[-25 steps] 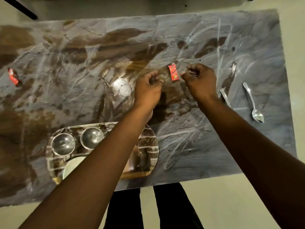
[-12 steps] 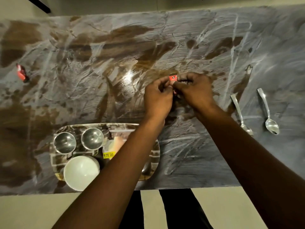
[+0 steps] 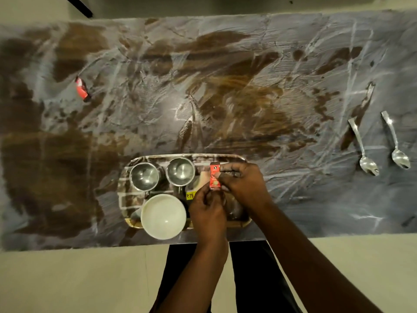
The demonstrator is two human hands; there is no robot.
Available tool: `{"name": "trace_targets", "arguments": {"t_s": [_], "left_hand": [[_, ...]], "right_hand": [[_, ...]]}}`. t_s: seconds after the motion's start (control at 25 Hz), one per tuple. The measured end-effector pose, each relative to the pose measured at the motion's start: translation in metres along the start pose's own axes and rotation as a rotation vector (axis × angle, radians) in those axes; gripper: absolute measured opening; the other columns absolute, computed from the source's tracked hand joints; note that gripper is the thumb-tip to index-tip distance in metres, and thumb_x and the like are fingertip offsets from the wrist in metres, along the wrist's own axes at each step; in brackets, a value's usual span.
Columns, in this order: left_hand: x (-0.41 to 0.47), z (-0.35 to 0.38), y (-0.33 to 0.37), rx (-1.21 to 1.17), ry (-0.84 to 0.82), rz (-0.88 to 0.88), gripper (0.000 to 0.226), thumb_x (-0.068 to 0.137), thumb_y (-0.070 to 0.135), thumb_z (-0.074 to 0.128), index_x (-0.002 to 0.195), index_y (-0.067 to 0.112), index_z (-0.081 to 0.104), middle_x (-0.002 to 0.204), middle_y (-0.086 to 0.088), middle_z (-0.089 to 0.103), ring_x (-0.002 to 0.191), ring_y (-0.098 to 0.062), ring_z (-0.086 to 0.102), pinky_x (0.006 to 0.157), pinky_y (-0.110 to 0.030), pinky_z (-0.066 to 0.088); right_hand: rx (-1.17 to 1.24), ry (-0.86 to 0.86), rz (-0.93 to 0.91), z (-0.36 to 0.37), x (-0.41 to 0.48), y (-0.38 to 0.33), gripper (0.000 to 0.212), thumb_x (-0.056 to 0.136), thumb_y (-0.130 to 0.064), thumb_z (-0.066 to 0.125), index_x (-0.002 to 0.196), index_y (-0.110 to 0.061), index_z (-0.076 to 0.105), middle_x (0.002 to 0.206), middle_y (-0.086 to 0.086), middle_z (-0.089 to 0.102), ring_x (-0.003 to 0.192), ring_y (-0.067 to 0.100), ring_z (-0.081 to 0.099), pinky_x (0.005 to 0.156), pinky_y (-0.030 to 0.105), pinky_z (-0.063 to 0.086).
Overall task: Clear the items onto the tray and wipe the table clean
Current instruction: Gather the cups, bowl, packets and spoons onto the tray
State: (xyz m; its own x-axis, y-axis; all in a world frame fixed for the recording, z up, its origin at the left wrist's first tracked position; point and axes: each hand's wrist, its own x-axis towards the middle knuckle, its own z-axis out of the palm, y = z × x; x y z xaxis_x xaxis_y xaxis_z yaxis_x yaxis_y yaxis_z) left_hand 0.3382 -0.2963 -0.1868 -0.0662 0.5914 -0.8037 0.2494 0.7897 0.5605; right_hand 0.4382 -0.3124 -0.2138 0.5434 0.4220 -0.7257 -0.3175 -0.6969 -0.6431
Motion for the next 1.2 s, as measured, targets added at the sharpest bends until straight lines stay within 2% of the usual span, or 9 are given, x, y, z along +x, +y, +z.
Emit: {"name": "trace_targets", "arguments": {"t_s": [0.12, 0.32, 0.48, 0.56, 0.68, 0.76, 1.0, 1.08, 1.2], "left_hand": [[0.003, -0.008, 0.001, -0.038, 0.013, -0.053, 0.034, 0.102, 0.007, 0.065, 0.135, 0.01, 0.069, 0.115, -0.008, 0.079, 0.111, -0.028, 0.075, 0.107, -0.053, 0.057], [-0.001, -0.013, 0.006, 0.011, -0.003, -0.067, 0.032, 0.102, 0.009, 0.065, 0.133, 0.015, 0.071, 0.122, -0.006, 0.078, 0.115, -0.023, 0.074, 0.107, -0.049, 0.058], [-0.01, -0.018, 0.012, 0.038, -0.006, -0.088, 0.039, 0.099, 0.004, 0.064, 0.137, 0.013, 0.069, 0.129, -0.006, 0.075, 0.119, -0.022, 0.072, 0.108, -0.047, 0.057], [-0.02, -0.026, 0.02, 0.036, 0.0, -0.042, 0.037, 0.097, -0.001, 0.065, 0.128, 0.017, 0.073, 0.123, -0.004, 0.077, 0.112, -0.018, 0.073, 0.103, -0.041, 0.06], [-0.025, -0.047, 0.045, -0.041, -0.014, 0.088, 0.035, 0.092, -0.009, 0.066, 0.102, 0.023, 0.077, 0.094, 0.003, 0.08, 0.089, -0.014, 0.077, 0.079, -0.027, 0.064], [-0.014, -0.067, 0.079, -0.089, -0.016, 0.217, 0.033, 0.092, -0.011, 0.065, 0.099, 0.019, 0.077, 0.087, 0.002, 0.079, 0.079, -0.012, 0.075, 0.074, -0.027, 0.063], [0.112, -0.125, 0.198, -0.096, 0.141, 0.454, 0.03, 0.098, -0.01, 0.059, 0.125, -0.001, 0.068, 0.113, -0.011, 0.069, 0.104, -0.023, 0.065, 0.107, -0.059, 0.055], [0.157, -0.142, 0.229, 0.015, 0.186, 0.502, 0.036, 0.097, -0.007, 0.058, 0.131, -0.002, 0.067, 0.117, -0.011, 0.068, 0.105, -0.023, 0.066, 0.106, -0.058, 0.054], [0.203, -0.158, 0.258, 0.15, 0.203, 0.507, 0.042, 0.098, 0.0, 0.056, 0.137, 0.009, 0.067, 0.13, -0.009, 0.069, 0.116, -0.029, 0.07, 0.104, -0.052, 0.057]], "right_hand": [[-0.134, 0.053, -0.019, 0.01, 0.002, 0.005, 0.016, 0.089, -0.018, 0.085, 0.104, -0.015, 0.084, 0.09, 0.005, 0.084, 0.085, 0.024, 0.081, 0.087, 0.051, 0.066], [-0.223, 0.128, -0.073, 0.012, 0.001, 0.005, 0.013, 0.087, -0.027, 0.087, 0.097, -0.02, 0.084, 0.082, -0.003, 0.082, 0.074, 0.013, 0.079, 0.078, 0.042, 0.068], [-0.3, 0.181, -0.132, 0.011, -0.006, 0.002, 0.011, 0.087, -0.023, 0.087, 0.095, -0.019, 0.081, 0.087, -0.007, 0.079, 0.079, 0.008, 0.076, 0.08, 0.034, 0.065], [-0.336, 0.182, -0.143, 0.007, -0.011, -0.003, 0.012, 0.088, -0.022, 0.086, 0.098, -0.019, 0.08, 0.09, -0.007, 0.079, 0.082, 0.007, 0.075, 0.08, 0.032, 0.064], [-0.338, 0.188, -0.19, 0.005, -0.018, -0.023, 0.008, 0.09, -0.024, 0.084, 0.094, -0.023, 0.077, 0.084, -0.009, 0.078, 0.076, 0.004, 0.075, 0.071, 0.026, 0.061], [-0.305, 0.196, -0.249, 0.012, -0.02, -0.048, 0.007, 0.091, -0.024, 0.083, 0.092, -0.027, 0.076, 0.081, -0.013, 0.077, 0.073, 0.0, 0.074, 0.067, 0.017, 0.057], [-0.107, 0.004, -0.418, 0.094, 0.027, -0.151, 0.014, 0.093, -0.016, 0.081, 0.106, -0.014, 0.078, 0.096, -0.002, 0.08, 0.089, 0.011, 0.076, 0.09, 0.035, 0.063], [-0.089, -0.09, -0.424, 0.14, 0.051, -0.179, 0.024, 0.094, -0.011, 0.08, 0.116, -0.006, 0.076, 0.108, 0.008, 0.08, 0.102, 0.02, 0.077, 0.101, 0.044, 0.062], [-0.093, -0.164, -0.374, 0.206, 0.081, -0.206, 0.034, 0.096, -0.01, 0.077, 0.129, -0.002, 0.072, 0.121, 0.015, 0.077, 0.113, 0.029, 0.075, 0.104, 0.051, 0.06]]}}
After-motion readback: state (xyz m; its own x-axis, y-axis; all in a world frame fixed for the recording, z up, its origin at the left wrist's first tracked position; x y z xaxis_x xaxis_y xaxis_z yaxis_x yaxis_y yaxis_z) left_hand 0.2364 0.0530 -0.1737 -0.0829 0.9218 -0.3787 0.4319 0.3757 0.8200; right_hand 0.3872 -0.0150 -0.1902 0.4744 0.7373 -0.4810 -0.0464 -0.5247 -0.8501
